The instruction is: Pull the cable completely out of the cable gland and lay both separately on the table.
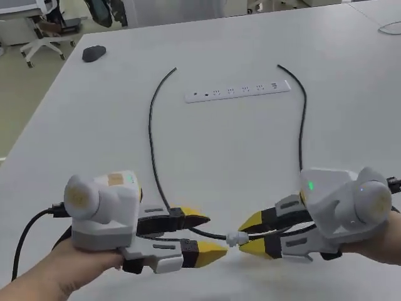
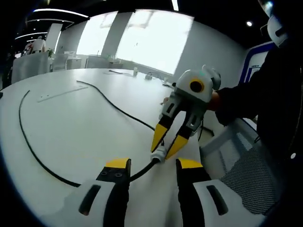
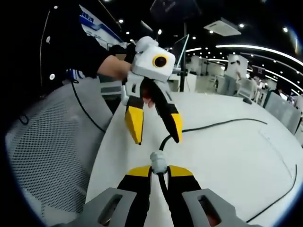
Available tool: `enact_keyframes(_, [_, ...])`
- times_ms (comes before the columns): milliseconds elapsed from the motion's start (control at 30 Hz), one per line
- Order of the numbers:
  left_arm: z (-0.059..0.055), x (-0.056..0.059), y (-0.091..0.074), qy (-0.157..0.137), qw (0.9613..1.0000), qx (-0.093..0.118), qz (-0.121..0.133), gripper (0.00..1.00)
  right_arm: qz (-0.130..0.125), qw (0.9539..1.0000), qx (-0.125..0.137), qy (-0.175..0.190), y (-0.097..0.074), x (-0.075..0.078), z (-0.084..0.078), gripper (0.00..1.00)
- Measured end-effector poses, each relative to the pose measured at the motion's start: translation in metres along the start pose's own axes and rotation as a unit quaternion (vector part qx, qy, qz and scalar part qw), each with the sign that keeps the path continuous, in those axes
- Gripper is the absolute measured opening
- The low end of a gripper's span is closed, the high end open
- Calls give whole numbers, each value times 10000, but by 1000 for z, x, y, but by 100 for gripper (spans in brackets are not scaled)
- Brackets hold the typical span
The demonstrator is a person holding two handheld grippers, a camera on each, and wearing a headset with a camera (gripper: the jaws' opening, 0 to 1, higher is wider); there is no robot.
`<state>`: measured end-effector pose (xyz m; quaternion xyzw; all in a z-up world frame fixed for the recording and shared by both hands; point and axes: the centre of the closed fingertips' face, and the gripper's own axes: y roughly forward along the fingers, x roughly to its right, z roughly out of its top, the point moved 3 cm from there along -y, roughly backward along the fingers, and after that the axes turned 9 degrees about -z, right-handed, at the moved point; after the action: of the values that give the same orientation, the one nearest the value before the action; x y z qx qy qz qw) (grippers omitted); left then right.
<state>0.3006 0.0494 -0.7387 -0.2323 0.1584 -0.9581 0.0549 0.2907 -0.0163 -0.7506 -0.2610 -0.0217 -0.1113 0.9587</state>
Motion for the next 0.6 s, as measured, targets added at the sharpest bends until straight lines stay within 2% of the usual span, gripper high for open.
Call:
enact_keyframes(100, [4, 16, 13, -166, 9983, 93, -554, 41, 80, 9998, 31, -173, -10, -7, 2, 7])
enact_keyframes(233, [1, 19, 24, -50, 9978, -54, -657, 38, 152, 9991, 41, -393, -21, -14, 5, 7])
enact_keyframes(300, [0, 25, 27, -160, 9963, -66, -844, 30, 151, 9989, 22, -451, -23, -16, 5, 7])
enact_keyframes(367, [-1, 27, 29, -101, 9961, -125, -866, 24, 170, 9987, 27, -472, -25, -18, 5, 7])
enact_keyframes(433, [-1, 27, 30, -113, 9958, -120, -906, 20, 179, 9985, 16, -526, -26, -21, 5, 7])
enact_keyframes(533, [2, 32, 31, -345, 9940, 2, -1033, 19, 155, 9984, -25, -551, -26, -22, 5, 7])
enact_keyframes(600, [1, 32, 32, -254, 9946, -35, -1005, 17, 145, 9983, -37, -565, -27, -22, 5, 7])
